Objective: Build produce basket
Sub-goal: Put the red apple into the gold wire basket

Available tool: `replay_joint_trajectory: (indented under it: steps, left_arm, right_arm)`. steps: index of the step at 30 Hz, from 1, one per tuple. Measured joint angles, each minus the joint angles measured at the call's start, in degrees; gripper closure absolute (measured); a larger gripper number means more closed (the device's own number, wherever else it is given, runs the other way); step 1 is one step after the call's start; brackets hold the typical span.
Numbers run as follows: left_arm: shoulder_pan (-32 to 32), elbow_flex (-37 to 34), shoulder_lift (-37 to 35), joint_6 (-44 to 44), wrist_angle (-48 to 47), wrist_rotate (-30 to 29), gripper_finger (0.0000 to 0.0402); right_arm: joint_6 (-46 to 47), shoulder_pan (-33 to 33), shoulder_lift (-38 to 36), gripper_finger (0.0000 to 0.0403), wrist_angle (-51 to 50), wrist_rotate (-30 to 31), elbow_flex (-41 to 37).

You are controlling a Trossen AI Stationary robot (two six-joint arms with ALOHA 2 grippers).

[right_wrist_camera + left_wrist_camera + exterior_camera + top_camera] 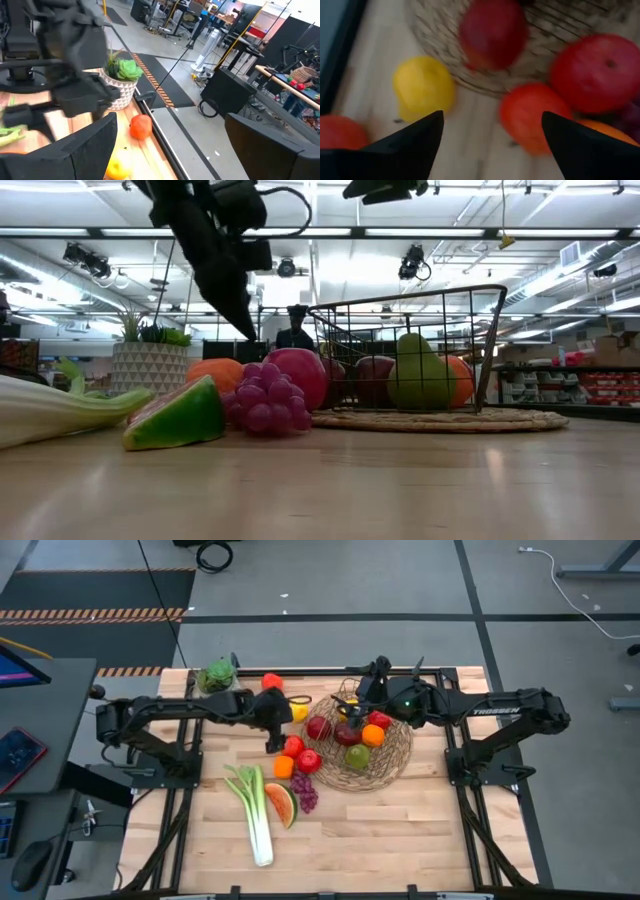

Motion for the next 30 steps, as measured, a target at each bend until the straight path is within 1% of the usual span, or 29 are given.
replay_joint_trajectory:
  steps: [3,8,15,17,20,23,25,30]
  left_arm:
    - [-2.8,1.54,-0.04,-0.74,-5.05,0.13,0.0048]
    - [-5.4,1.91,-0.04,-4.31,-6.09,2.49,0.0046]
    - [-5.55,1.91,-0.02,-17.85,-2.34,2.49,0.0046]
    - [-5.82,1.92,0.37,-21.48,-1.91,1.42,0.0046]
    - [-7.01,1.89,2.25,-25.78,-2.1,-2.6,0.0046]
    - [-8.01,1.91,4.66,-28.23,-1.5,-5.54,0.0046]
    - [-8.32,1.89,6.35,-29.57,-1.37,-5.84,0.0046]
    - [-8.26,1.89,9.07,-31.0,-0.98,-6.09,0.0046]
  right_arm:
    - [0.39,0.04,0.0,0.003,-0.86,-0.06,0.0]
    - [0.58,0.07,0.0,0.003,-1.1,-0.41,0.0]
    - [1.97,0.15,0.0,0.003,-0.52,-3.47,0.0]
    - [2.41,0.15,0.0,0.003,-0.66,-3.53,0.0]
    - [3.4,0.15,0.0,0.003,-1.01,-3.73,0.0]
    - [3.98,0.15,0.0,0.003,-1.09,-5.64,0.0]
    - [4.35,0.27,0.0,0.003,-1.09,-6.65,0.0]
    - [5.16,1.32,0.0,0.003,-1.32,-6.87,0.0]
